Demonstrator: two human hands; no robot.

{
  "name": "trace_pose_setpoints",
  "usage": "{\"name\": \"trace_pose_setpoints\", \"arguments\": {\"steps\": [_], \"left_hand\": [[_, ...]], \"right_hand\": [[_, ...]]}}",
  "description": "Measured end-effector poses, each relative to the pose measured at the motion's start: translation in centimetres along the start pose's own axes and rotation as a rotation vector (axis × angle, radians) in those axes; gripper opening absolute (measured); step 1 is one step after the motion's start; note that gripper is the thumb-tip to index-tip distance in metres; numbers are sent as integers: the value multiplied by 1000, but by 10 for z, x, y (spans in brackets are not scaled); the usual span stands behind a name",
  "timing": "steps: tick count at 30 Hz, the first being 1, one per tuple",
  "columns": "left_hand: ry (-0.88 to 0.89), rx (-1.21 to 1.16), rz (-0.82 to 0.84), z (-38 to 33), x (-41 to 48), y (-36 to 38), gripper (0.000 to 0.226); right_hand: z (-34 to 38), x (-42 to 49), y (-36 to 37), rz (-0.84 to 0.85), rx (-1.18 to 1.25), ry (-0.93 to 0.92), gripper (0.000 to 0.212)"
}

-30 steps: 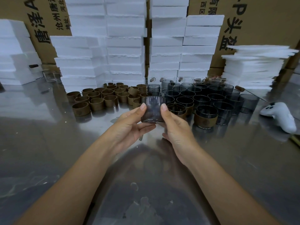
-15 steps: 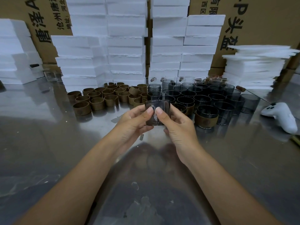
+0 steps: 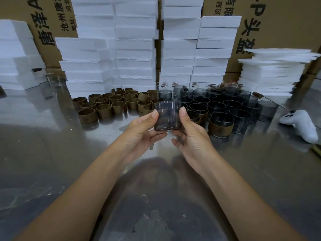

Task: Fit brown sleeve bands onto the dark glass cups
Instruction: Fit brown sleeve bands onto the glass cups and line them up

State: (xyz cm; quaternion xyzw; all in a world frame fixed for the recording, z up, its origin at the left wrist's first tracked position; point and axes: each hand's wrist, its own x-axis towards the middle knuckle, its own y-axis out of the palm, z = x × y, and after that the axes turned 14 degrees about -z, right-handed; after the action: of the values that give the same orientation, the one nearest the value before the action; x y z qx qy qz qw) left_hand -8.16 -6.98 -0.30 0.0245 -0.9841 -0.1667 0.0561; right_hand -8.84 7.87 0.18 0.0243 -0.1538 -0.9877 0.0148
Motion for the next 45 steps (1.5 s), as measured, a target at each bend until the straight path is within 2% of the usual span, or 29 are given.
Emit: {"name": "trace_pose_setpoints", "arguments": {"steps": [5, 8, 12, 14, 18, 23, 26, 32, 37, 42, 45], "left_hand": [[40, 120, -101, 0, 0, 0, 70], [85, 178, -163, 1, 0, 0, 55], [89, 199, -177, 3, 1, 2, 41], [83, 242, -148, 4, -1, 5, 39], [100, 259, -149, 7, -1, 7, 60], [90, 158, -122, 5, -2, 4, 54], [84, 108, -122, 5, -1, 2, 56], [36, 24, -103, 1, 1, 0, 43], [28, 132, -107, 4, 2, 1, 42], [92, 230, -183, 5, 2, 1, 36], [110, 246, -199, 6, 1, 1, 51]], "right_hand": [[-3, 2, -1, 0, -49, -43, 56], [-2, 0, 0, 1, -17, -31, 63], [-3, -2, 1, -87, -49, -67, 72], [-4, -3, 1, -94, -81, -99, 68], [-5, -3, 1, -36, -127, -121, 58], [-3, 1, -3, 2, -85, -71, 58], [-3, 2, -5, 19, -32, -26, 48], [-1, 4, -6, -27, 27, 61, 36], [-3, 2, -3, -9, -107, 8, 54], [-4, 2, -3, -56, -119, -54, 44], [-6, 1, -1, -118, -135, -87, 73]]}}
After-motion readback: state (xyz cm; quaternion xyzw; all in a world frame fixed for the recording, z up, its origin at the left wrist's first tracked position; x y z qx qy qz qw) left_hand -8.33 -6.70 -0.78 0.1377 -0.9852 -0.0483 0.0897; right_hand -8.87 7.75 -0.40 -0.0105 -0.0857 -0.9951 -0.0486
